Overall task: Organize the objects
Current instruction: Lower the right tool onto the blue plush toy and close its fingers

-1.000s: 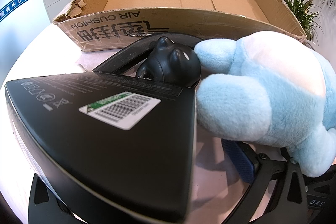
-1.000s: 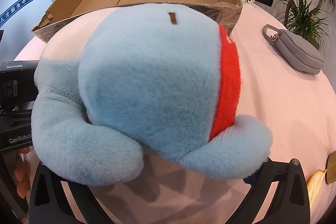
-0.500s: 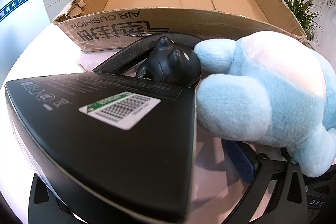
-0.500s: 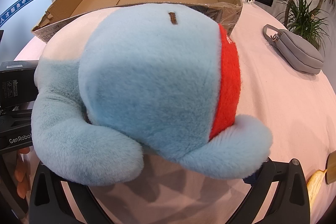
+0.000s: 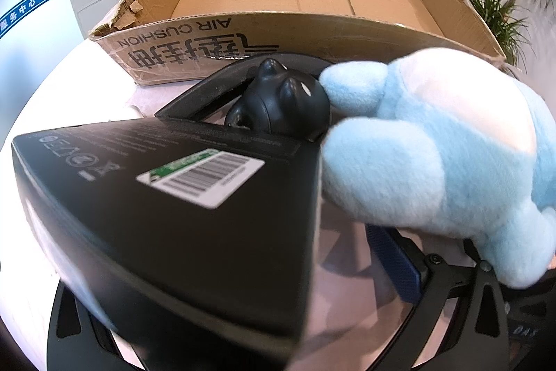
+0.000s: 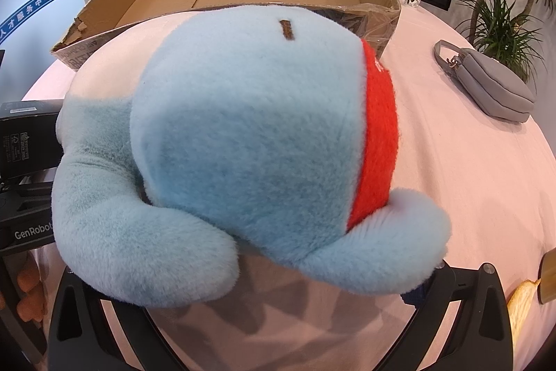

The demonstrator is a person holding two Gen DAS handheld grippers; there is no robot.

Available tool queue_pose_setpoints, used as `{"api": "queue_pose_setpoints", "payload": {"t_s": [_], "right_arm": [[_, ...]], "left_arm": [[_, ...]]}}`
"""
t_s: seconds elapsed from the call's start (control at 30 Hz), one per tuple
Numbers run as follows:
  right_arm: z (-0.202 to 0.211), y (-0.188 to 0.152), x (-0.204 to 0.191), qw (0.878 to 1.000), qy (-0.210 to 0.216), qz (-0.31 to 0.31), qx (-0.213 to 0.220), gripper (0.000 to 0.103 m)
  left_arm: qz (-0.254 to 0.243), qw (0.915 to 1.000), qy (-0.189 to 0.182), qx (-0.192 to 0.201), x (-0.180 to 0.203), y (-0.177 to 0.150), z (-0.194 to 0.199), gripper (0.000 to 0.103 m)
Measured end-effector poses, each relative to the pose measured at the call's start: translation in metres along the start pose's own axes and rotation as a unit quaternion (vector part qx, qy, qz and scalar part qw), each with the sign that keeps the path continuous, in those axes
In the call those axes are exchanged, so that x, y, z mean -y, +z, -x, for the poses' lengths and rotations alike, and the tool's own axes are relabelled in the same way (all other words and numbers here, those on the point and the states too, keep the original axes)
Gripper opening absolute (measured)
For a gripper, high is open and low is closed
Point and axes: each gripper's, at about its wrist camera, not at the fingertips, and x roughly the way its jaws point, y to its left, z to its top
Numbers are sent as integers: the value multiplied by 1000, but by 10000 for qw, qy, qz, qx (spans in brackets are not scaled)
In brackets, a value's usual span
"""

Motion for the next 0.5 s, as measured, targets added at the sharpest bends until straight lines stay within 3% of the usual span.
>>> {"api": "queue_pose_setpoints", "payload": {"t_s": [0.17,0.27,0.33,0.5], "right_arm": [[6,-4,3,9994,222,135,-243,103],[21,-14,12,9965,782,-33,-277,103],[37,-22,20,9943,1045,-154,-152,103],[69,-27,23,9950,979,-103,171,103]], "left_arm": [[-365,9993,-91,8,1,-16,19,102],[-464,9985,-258,134,-5,-25,39,102],[-550,9972,-370,340,-8,-28,58,102],[-687,9883,-762,1132,-11,-10,90,102]]}}
